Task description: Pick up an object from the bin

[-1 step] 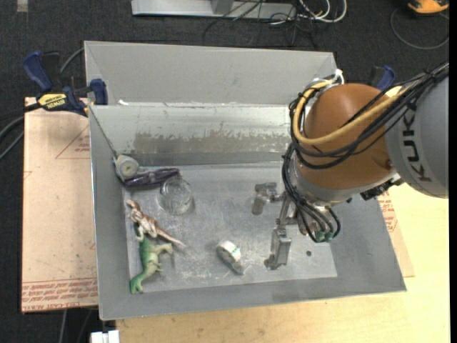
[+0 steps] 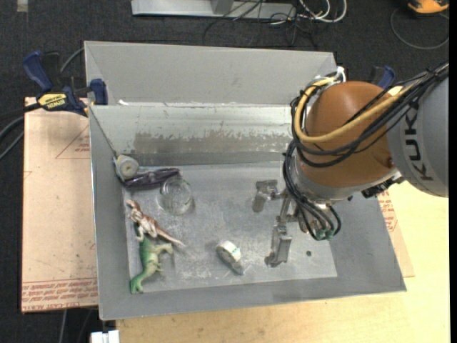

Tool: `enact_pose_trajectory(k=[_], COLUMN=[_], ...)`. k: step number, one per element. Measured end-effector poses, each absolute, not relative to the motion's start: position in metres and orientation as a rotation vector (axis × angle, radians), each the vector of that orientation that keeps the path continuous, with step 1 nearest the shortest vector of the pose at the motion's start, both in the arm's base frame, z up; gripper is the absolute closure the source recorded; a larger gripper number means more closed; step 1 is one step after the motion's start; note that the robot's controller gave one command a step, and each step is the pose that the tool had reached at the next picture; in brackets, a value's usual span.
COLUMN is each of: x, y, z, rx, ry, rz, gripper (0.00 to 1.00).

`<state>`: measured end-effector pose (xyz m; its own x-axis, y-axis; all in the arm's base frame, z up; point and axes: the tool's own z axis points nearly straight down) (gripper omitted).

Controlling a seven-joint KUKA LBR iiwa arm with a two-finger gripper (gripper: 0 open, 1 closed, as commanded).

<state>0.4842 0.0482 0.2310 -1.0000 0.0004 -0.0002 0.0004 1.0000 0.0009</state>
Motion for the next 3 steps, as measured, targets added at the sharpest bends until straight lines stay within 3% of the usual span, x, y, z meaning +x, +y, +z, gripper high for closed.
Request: enact_pose_trajectory(k=[1, 2, 3], x=[0.486, 0.486, 0.487], y=[0.048, 0.063, 0.044], z=[0.148, 0.129, 0.075], rx=[-0.155, 0.181, -0.15], ry=[3.14, 3.137, 3.139], rz=[0.002, 0.003, 0.008], gripper=[0.0, 0.0, 1.0])
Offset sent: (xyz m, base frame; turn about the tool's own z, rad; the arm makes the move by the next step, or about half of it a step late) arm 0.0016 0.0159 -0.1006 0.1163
